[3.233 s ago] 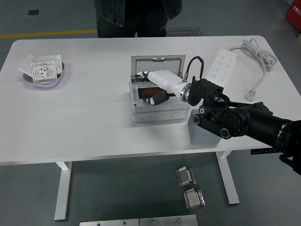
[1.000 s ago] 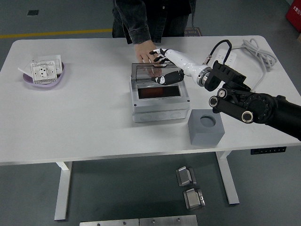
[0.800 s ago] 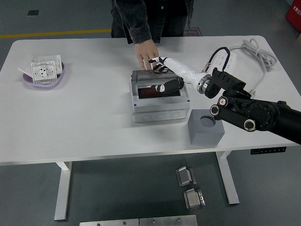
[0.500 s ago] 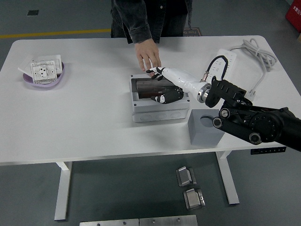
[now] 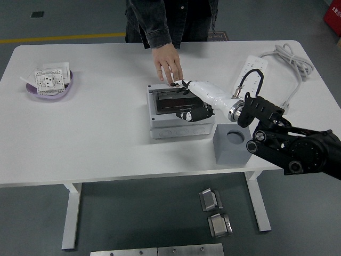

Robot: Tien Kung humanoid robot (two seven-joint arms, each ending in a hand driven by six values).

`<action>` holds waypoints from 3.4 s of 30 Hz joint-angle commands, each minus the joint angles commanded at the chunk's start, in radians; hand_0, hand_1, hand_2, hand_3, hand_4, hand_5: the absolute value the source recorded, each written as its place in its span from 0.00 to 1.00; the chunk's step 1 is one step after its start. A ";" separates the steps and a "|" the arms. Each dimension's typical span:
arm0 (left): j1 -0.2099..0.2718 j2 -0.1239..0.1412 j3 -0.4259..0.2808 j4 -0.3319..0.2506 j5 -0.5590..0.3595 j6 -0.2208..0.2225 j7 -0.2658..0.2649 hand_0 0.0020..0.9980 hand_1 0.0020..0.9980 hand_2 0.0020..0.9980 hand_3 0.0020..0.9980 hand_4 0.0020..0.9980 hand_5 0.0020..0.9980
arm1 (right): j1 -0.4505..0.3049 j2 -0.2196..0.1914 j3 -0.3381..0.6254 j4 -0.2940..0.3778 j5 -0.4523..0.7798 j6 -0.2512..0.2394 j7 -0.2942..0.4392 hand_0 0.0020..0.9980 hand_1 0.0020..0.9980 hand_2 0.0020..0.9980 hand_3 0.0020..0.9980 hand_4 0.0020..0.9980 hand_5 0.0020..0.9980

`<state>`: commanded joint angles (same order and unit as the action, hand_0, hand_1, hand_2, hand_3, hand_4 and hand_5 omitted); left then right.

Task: Pick up the cylinder from the cube,place it in the box,flap close box

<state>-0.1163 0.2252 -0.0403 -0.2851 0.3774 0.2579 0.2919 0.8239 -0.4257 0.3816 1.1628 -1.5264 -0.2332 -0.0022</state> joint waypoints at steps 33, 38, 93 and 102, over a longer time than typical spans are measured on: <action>0.022 0.009 -0.209 -0.027 0.144 -0.002 -0.005 0.62 0.64 0.60 0.63 0.68 0.28 | -0.727 0.033 1.091 0.274 0.437 0.036 0.389 0.75 0.69 0.73 0.78 0.75 0.36; 0.038 0.017 -0.265 -0.032 0.169 -0.001 -0.007 0.62 0.64 0.60 0.63 0.68 0.28 | -0.737 0.036 1.109 0.242 0.632 0.125 0.373 0.76 0.70 0.74 0.77 0.76 0.48; 0.050 0.023 -0.342 -0.040 0.205 0.001 -0.006 0.62 0.64 0.60 0.63 0.68 0.28 | -0.732 0.023 1.122 0.269 0.996 0.191 0.327 0.88 0.83 0.84 0.86 0.83 0.64; 0.039 0.023 -0.284 -0.022 0.146 0.000 -0.007 0.62 0.64 0.60 0.63 0.68 0.28 | -0.737 0.017 1.131 0.279 0.997 0.206 0.331 0.88 0.83 0.84 0.86 0.84 0.64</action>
<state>-0.0769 0.2483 -0.3245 -0.3075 0.5232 0.2582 0.2850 0.0872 -0.4090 1.5125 1.4419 -0.5297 -0.0271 0.3289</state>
